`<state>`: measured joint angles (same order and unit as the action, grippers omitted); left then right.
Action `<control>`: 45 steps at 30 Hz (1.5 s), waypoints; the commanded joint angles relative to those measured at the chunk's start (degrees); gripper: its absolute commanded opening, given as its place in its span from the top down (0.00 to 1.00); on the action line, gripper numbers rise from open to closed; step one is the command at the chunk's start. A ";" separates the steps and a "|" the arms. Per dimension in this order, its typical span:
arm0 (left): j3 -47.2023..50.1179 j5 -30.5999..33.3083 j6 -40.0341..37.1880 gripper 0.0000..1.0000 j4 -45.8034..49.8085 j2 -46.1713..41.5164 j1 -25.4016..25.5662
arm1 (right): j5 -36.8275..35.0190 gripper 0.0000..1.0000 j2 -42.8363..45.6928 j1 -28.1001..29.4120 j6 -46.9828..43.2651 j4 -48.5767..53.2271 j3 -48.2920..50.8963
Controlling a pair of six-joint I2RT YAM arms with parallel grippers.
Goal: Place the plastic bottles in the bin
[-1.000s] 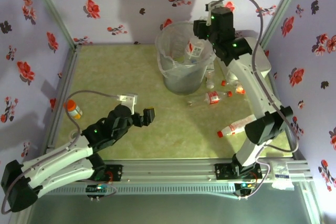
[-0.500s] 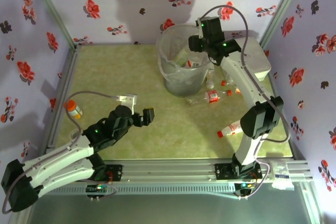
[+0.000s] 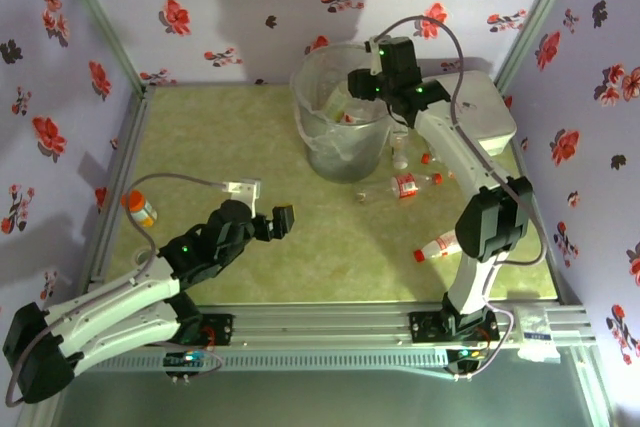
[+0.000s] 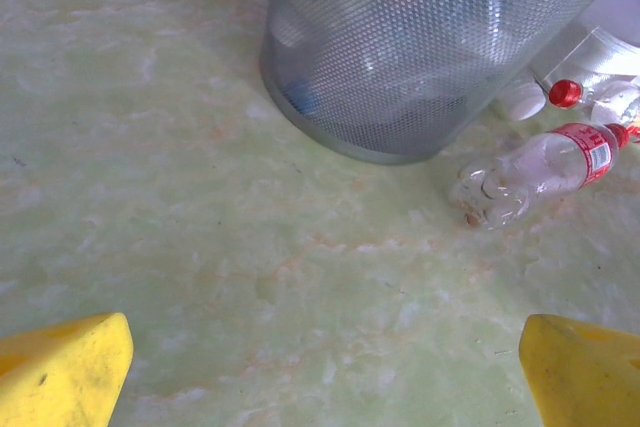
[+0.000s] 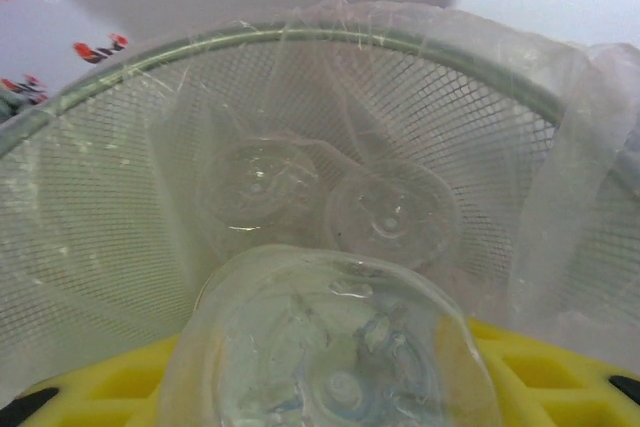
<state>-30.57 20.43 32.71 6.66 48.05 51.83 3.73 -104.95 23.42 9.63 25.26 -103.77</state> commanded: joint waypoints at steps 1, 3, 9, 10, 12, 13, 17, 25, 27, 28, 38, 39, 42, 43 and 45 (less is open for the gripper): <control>0.26 0.93 0.18 0.00 -1.04 0.37 -0.68 | 12.96 0.63 -4.39 -0.16 6.54 7.35 1.81; 0.01 0.52 -0.02 0.00 -1.03 0.60 -0.92 | 16.49 0.63 -4.29 -0.56 8.48 9.66 -1.38; -1.37 -1.14 -0.42 0.00 -1.19 1.16 -1.79 | 19.98 0.61 -3.39 0.28 11.00 19.55 -9.70; -1.77 -1.70 -0.34 0.00 -1.08 1.03 -2.14 | 19.71 0.60 -3.49 0.61 11.03 21.53 -10.59; -2.97 -2.59 0.08 0.00 -0.66 0.43 -2.92 | 20.62 0.60 -4.48 0.97 10.51 25.82 -13.12; -3.81 -3.04 0.23 0.00 -0.22 -0.07 -3.49 | 20.87 0.60 -5.06 1.33 9.78 27.94 -14.26; -8.83 -3.20 0.58 0.00 4.74 -2.44 -5.77 | 19.59 0.59 -5.50 3.39 7.28 32.82 -15.15; -13.03 -3.44 0.54 0.00 8.98 -3.71 -9.72 | 11.60 0.17 -1.44 4.27 6.81 28.29 -13.44; -12.70 -3.43 0.86 0.00 8.66 -3.45 -10.12 | 9.21 0.11 0.71 4.37 6.42 26.96 -13.82; -12.58 -3.42 0.91 0.00 8.43 -3.33 -10.17 | 8.03 0.10 1.87 4.44 5.97 26.30 -13.98; -11.45 -4.75 1.11 0.00 5.37 -0.56 -10.63 | 1.19 0.42 5.00 5.81 2.56 27.44 -13.49; -11.44 -5.08 1.13 0.00 5.05 -0.02 -10.70 | 0.79 0.45 4.24 6.19 2.27 27.81 -13.40; -11.47 -5.70 1.13 0.00 4.33 0.69 -10.70 | 0.55 0.53 2.03 7.56 2.06 27.70 -12.32; -11.46 -5.75 1.05 0.00 4.18 0.66 -10.70 | 0.96 0.56 1.10 8.18 2.15 27.66 -11.85; -11.19 -5.75 1.12 0.00 4.14 0.59 -10.70 | 1.28 0.60 -0.60 9.49 2.14 27.51 -10.83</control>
<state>-42.52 15.38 32.91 12.71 48.80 41.60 5.96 -102.78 31.24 12.40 51.92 -116.29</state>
